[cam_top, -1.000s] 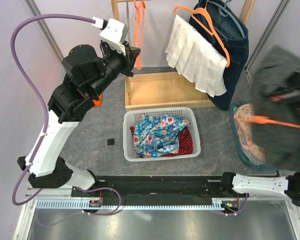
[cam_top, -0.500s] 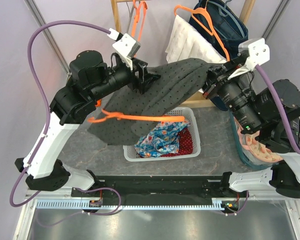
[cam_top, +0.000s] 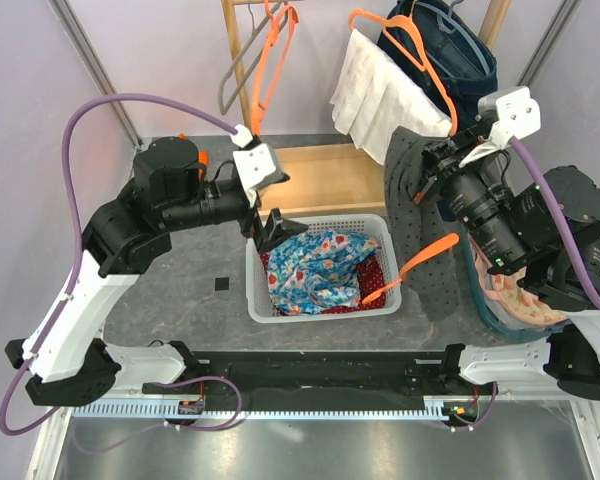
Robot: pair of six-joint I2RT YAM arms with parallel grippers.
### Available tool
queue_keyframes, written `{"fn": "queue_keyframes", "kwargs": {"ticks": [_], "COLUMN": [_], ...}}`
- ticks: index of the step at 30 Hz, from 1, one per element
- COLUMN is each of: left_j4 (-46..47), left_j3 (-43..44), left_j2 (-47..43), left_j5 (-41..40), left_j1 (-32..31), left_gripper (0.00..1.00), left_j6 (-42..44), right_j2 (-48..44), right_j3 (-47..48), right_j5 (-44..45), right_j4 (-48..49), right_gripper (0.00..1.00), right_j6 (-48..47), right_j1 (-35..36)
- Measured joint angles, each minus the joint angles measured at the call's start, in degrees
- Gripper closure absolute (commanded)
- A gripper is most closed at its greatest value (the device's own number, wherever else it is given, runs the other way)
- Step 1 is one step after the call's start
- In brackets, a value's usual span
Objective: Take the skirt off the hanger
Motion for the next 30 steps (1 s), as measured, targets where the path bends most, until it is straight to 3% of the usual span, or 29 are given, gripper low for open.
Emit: {"fn": "queue_keyframes", "kwargs": {"ticks": [12,18,25,30], "left_j4": [-3.4,-8.4,-12.7,-11.6], "left_j3": [-4.7,-7.0,-21.5,-20.2], "left_j2": [-1.2,-0.9,-3.3,-3.2], "left_j5": [9.7,13.5,8.8,4.4], "left_j1": [-0.3,-4.1,-7.3,-7.2], "left_gripper": [0.0,0.0,0.0,0.0], "left_j6": [4.9,12.2,18.7,18.6], "right_j2": [-0.2,2.3,6.1,9.2], "right_j3": [5.3,8.6,10.4,13.9], "right_j5": [0.8,0.8,1.2,0.8], "right_j4": [-0.9,-0.9,-1.1,-1.3], "right_gripper": [1.0,1.0,1.0,1.0], "right_j6": [0.1,0.0,-1.3,-1.7], "right_j1": [0.0,0.0,0.0,0.0]}}
